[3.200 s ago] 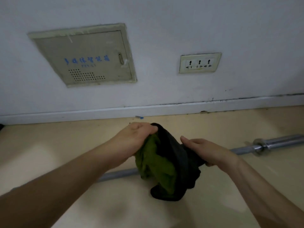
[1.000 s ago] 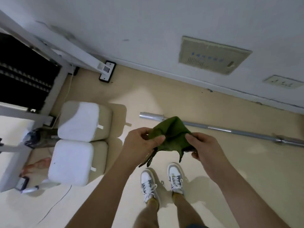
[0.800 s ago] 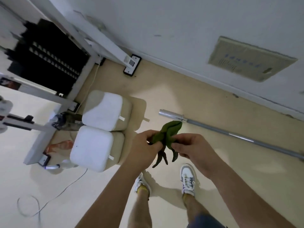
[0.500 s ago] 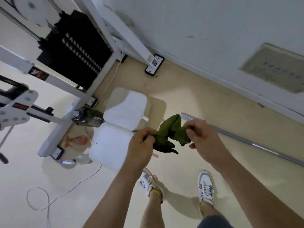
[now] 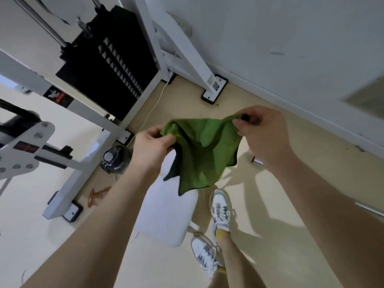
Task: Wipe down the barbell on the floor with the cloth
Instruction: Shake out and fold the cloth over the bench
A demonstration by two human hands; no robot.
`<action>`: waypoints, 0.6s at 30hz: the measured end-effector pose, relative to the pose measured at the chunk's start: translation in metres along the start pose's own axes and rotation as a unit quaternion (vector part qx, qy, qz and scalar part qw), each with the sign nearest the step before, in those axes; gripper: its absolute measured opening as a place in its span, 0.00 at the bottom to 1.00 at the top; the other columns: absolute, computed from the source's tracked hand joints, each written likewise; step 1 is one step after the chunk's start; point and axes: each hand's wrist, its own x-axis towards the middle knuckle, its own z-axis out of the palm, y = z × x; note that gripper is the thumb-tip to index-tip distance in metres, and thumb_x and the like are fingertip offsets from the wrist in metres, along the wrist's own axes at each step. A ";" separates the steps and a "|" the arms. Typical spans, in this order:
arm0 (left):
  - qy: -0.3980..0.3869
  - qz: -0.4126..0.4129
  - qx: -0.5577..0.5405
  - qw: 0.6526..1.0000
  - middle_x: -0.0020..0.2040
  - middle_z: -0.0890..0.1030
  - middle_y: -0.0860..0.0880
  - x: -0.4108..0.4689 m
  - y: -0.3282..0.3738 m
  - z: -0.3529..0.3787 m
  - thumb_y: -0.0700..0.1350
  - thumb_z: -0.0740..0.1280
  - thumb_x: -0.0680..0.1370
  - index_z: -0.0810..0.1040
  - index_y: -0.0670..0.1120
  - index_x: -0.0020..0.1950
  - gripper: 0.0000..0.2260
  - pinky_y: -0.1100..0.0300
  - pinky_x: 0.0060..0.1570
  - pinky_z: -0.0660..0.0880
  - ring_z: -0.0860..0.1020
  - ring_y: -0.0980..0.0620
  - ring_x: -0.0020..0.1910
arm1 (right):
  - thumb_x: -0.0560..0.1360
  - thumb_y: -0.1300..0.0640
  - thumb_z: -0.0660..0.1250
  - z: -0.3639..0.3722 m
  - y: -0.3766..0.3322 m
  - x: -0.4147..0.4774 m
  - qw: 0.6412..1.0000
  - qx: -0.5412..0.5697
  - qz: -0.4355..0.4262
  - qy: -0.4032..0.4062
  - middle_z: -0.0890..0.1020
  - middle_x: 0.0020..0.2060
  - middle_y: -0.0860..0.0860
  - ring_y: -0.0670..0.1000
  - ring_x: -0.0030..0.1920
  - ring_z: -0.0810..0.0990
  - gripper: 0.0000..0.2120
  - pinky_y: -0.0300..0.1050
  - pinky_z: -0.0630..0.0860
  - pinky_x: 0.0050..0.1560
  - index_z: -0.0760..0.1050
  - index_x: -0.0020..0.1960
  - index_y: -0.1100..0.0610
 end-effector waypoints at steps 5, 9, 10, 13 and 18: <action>0.065 0.130 0.057 0.988 0.42 0.85 0.44 0.067 0.038 0.001 0.38 0.67 0.72 0.84 0.48 0.45 0.08 0.53 0.42 0.81 0.83 0.45 0.41 | 0.69 0.57 0.71 0.022 -0.018 0.043 0.984 -0.015 -0.116 0.135 0.82 0.38 0.48 0.47 0.40 0.80 0.04 0.46 0.78 0.48 0.80 0.43 0.51; 0.065 0.207 0.088 0.972 0.35 0.84 0.52 0.107 0.042 0.007 0.34 0.63 0.73 0.84 0.47 0.43 0.12 0.59 0.40 0.79 0.82 0.53 0.36 | 0.70 0.61 0.70 0.048 0.004 0.051 0.962 -0.044 -0.215 0.164 0.80 0.37 0.51 0.50 0.37 0.78 0.03 0.37 0.75 0.40 0.81 0.44 0.58; 0.072 0.218 0.107 0.967 0.36 0.83 0.52 0.119 0.036 0.006 0.35 0.63 0.72 0.83 0.49 0.42 0.12 0.60 0.41 0.77 0.81 0.54 0.37 | 0.70 0.62 0.70 0.057 0.017 0.050 0.958 -0.066 -0.225 0.165 0.79 0.37 0.51 0.49 0.36 0.77 0.03 0.34 0.72 0.38 0.81 0.43 0.58; 0.119 0.238 0.220 0.939 0.49 0.80 0.46 0.160 -0.010 -0.015 0.40 0.63 0.70 0.83 0.56 0.41 0.13 0.58 0.46 0.74 0.78 0.48 0.45 | 0.69 0.64 0.69 0.092 0.068 0.042 0.955 -0.156 -0.217 0.128 0.78 0.36 0.53 0.53 0.37 0.76 0.03 0.41 0.70 0.36 0.80 0.43 0.60; 0.083 -0.024 0.284 0.955 0.35 0.79 0.42 0.195 -0.146 -0.062 0.36 0.62 0.75 0.83 0.54 0.40 0.15 0.63 0.28 0.67 0.68 0.51 0.24 | 0.65 0.66 0.71 0.159 0.183 0.012 0.959 -0.237 -0.151 -0.042 0.77 0.34 0.52 0.56 0.36 0.77 0.07 0.44 0.74 0.35 0.81 0.41 0.58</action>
